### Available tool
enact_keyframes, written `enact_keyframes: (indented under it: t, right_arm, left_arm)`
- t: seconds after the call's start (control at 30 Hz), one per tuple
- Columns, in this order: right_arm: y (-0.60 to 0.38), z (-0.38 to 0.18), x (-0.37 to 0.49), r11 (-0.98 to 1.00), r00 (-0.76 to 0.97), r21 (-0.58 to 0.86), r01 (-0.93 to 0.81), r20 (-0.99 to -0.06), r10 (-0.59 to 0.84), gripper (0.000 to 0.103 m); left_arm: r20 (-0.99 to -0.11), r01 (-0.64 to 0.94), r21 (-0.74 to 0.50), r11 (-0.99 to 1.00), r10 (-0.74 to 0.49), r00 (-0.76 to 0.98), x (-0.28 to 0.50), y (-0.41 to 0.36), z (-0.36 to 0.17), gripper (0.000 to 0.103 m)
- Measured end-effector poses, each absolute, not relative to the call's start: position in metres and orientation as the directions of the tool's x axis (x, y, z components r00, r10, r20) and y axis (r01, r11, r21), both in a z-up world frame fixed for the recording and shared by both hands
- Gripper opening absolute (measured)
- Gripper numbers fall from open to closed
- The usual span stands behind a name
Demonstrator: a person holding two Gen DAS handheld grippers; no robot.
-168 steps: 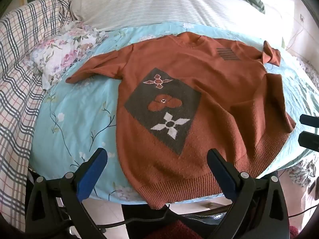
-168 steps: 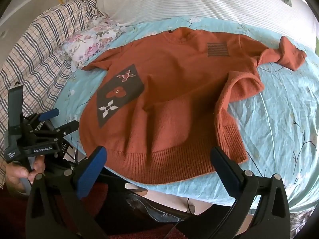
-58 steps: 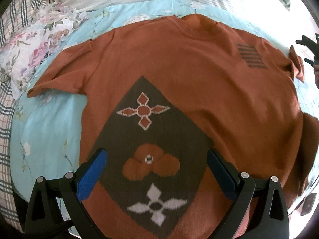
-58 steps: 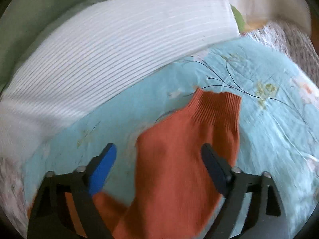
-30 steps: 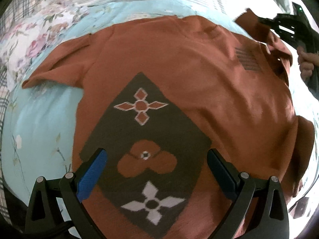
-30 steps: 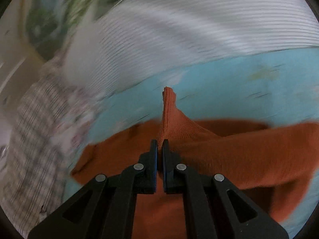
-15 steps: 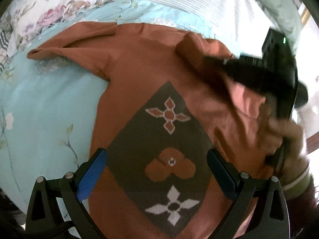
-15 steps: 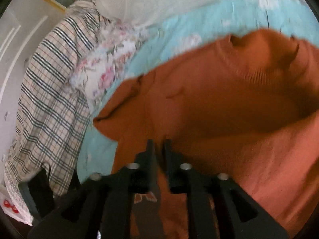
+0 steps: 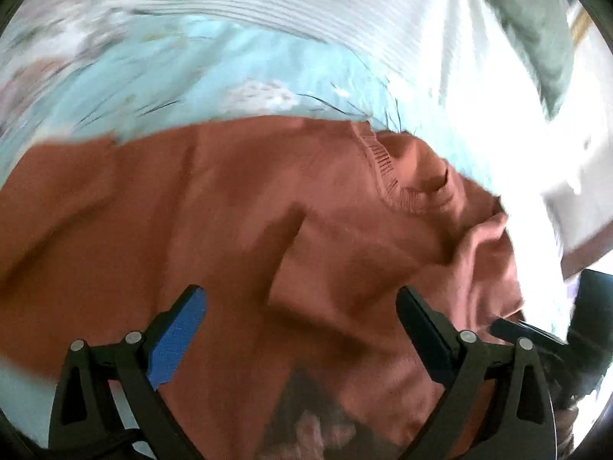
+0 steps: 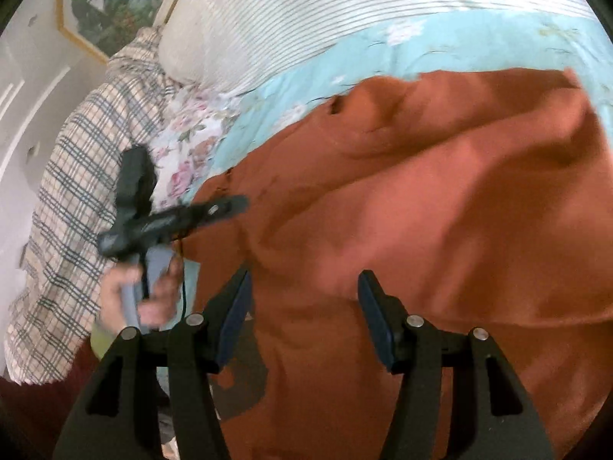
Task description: Fold small clothes
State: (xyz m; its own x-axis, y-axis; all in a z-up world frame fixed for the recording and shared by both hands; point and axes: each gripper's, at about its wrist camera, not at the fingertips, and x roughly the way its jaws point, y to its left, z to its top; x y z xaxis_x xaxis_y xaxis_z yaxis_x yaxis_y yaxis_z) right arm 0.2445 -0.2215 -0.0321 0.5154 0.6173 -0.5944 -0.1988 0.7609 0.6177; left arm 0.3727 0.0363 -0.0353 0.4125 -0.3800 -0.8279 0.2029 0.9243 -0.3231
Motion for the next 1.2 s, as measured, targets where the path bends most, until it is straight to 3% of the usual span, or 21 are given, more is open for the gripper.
enact_keyframes:
  t: [0.1, 0.2, 0.23, 0.27, 0.33, 0.4, 0.5, 0.77, 0.97, 1.03, 1.07, 1.1, 1.2]
  right_arm:
    - [-0.237, -0.036, 0.234, 0.763, 0.532, 0.626, -0.160, -0.597, 0.601, 0.059]
    - [-0.250, -0.039, 0.226, 0.769, 0.547, 0.626, -0.129, -0.602, 0.582, 0.059]
    - [-0.256, -0.040, 0.224, 0.770, 0.554, 0.627, -0.114, -0.603, 0.574, 0.059]
    - [-0.260, -0.041, 0.222, 0.770, 0.559, 0.629, -0.104, -0.603, 0.568, 0.059]
    - [-0.271, -0.042, 0.217, 0.773, 0.570, 0.630, -0.073, -0.610, 0.550, 0.059]
    - [-0.283, -0.043, 0.210, 0.775, 0.584, 0.630, -0.046, -0.612, 0.533, 0.059]
    - [-0.302, -0.039, 0.201, 0.786, 0.611, 0.618, -0.013, -0.617, 0.496, 0.059]
    - [-0.349, -0.015, 0.232, 0.875, 0.682, 0.476, 0.086, -0.669, 0.297, 0.059]
    - [-0.364, -0.052, 0.297, 0.918, 0.581, 0.370, 0.143, -0.783, 0.225, 0.058]
    - [-0.360, -0.065, 0.310, 0.928, 0.546, 0.349, 0.130, -0.806, 0.227, 0.045]
    - [-0.357, -0.065, 0.310, 0.934, 0.545, 0.340, 0.112, -0.807, 0.229, 0.018]
    - [-0.357, -0.063, 0.310, 0.930, 0.549, 0.353, 0.102, -0.800, 0.244, 0.012]
    - [-0.372, -0.049, 0.297, 0.921, 0.611, 0.364, 0.139, -0.763, 0.210, 0.011]
  left_arm:
    - [-0.866, 0.318, -0.301, 0.899, -0.398, 0.303, 0.401, 0.006, -0.053, 0.087]
    - [-0.885, 0.384, -0.230, 0.894, -0.356, 0.299, 0.404, -0.014, -0.065, 0.070]
    - [-0.884, 0.400, -0.189, 0.897, -0.333, 0.328, 0.400, -0.017, -0.066, 0.052]
    - [-0.874, 0.415, -0.170, 0.894, -0.331, 0.355, 0.394, -0.019, -0.064, 0.025]
    - [-0.838, 0.392, -0.270, 0.879, -0.416, 0.353, 0.387, -0.009, -0.058, 0.011]
    - [-0.776, 0.336, -0.292, 0.895, -0.427, 0.464, 0.368, 0.010, -0.041, 0.010]
    - [-0.703, 0.237, -0.251, 0.939, -0.345, 0.623, 0.340, 0.040, -0.025, 0.010]
    - [-0.744, 0.140, -0.271, 0.952, -0.300, 0.597, 0.341, 0.060, -0.047, 0.011]
    - [-0.747, 0.160, -0.264, 0.951, -0.307, 0.590, 0.338, 0.055, -0.047, 0.011]
    - [-0.749, 0.165, -0.260, 0.951, -0.306, 0.588, 0.339, 0.053, -0.046, 0.011]
    - [-0.751, 0.168, -0.256, 0.952, -0.305, 0.586, 0.339, 0.053, -0.045, 0.011]
    - [-0.752, 0.174, -0.251, 0.952, -0.305, 0.585, 0.340, 0.051, -0.044, 0.011]
    - [-0.750, 0.190, -0.243, 0.951, -0.309, 0.584, 0.341, 0.048, -0.041, 0.011]
